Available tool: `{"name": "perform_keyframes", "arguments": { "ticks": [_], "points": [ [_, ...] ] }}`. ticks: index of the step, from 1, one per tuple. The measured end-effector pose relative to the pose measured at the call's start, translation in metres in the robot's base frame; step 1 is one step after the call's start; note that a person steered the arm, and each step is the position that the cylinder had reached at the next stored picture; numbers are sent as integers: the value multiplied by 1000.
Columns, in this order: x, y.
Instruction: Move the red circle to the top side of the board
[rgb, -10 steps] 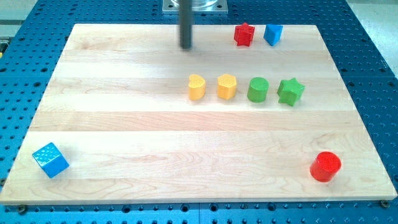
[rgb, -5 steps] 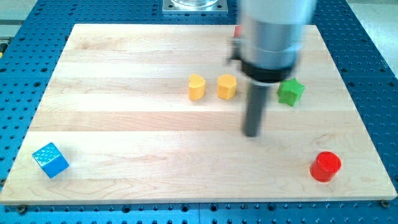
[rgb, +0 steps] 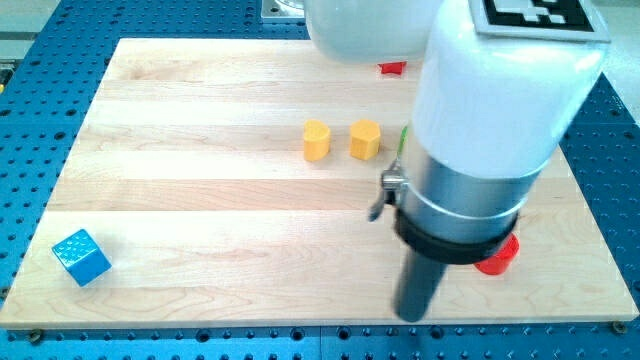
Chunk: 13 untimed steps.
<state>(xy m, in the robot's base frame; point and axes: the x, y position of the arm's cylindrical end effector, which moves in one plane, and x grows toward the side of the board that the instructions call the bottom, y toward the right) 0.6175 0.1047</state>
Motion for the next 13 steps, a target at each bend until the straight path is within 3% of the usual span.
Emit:
{"name": "perform_keyframes", "arguments": {
  "ticks": [1,2,4,5,7,9,12,13],
  "points": [
    [-1,100],
    [-32,134],
    [-42,-115],
    [-32,-61],
    [-35,-124],
    [1,-210],
    [1,-314],
    [-22,-324]
  ]
}}
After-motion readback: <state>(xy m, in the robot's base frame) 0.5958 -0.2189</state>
